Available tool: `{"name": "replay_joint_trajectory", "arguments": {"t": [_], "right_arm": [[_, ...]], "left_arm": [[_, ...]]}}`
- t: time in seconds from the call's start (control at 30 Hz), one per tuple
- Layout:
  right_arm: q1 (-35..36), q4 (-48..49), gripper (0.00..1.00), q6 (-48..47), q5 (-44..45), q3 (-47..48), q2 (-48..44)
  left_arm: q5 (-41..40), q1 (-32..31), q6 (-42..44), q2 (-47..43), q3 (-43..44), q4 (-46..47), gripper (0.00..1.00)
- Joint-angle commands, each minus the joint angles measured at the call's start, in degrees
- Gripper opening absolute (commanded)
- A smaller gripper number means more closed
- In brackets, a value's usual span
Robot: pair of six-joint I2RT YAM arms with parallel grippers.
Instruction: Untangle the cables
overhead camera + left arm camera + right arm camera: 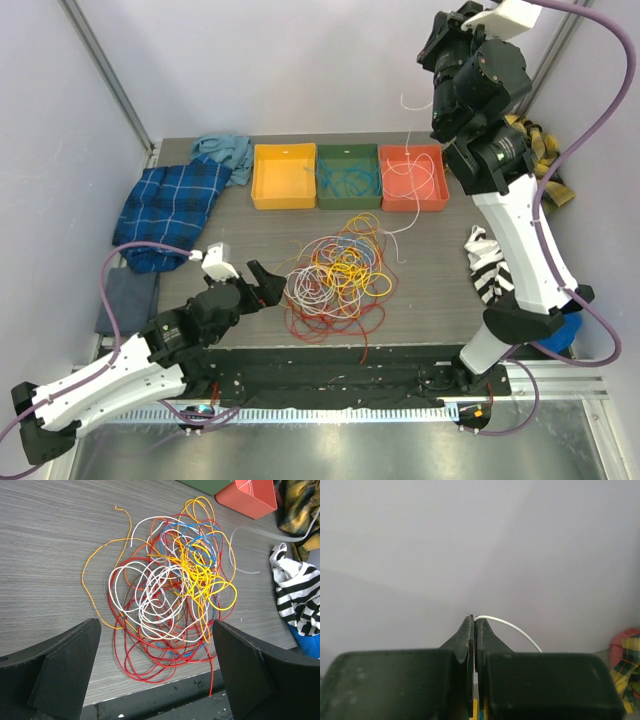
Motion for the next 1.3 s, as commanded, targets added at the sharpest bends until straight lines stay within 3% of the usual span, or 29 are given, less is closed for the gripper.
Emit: {"name": "replay_joint_trajectory", "arguments": {"t": [0.0,0.1,0.3,0.63,0.9,1.03,1.13,1.27], "right_arm": [[-0.83,14.76,0.01,-4.92,1.44,1.81,1.66],[-3.63,19.78,0.01,-6.87,0.82,3.21,3.68],[-10.32,21.63,0.01,0.16,-3.13,5.67,6.94],[-14.54,35.24,0.01,3.68,-6.65,8.84,10.8],[-16.48,37.89,0.01,8.87,-12.35,9.45,10.9],[-16.57,34.13,0.01,9.57,-13.25,9.99,10.19],[-16.48,31.91,0.01,9.58,-10.62,3.6,7.48],[-16.48,38.5,0.01,8.43,-8.24,-19.92,-0.61]], "left_arm": [[-0.86,-0.23,2.44,-0.15,0.34,0.47,1.0],[-1.3,-0.23,3.58,-0.24,0.43,0.82,1.0],[-2.09,-0.22,4.99,-0.42,0.69,0.29,1.0],[-2.97,-0.22,4.99,-0.59,0.52,0.55,1.0],[-2.27,-0.23,4.99,1.08,0.43,1.87,1.0],[-1.39,-0.22,4.99,2.74,0.26,3.18,1.0],[0.18,-0.22,4.81,3.88,-0.1,5.03,1.0],[1.77,-0.22,4.72,5.91,-0.01,5.83,1.0]]}}
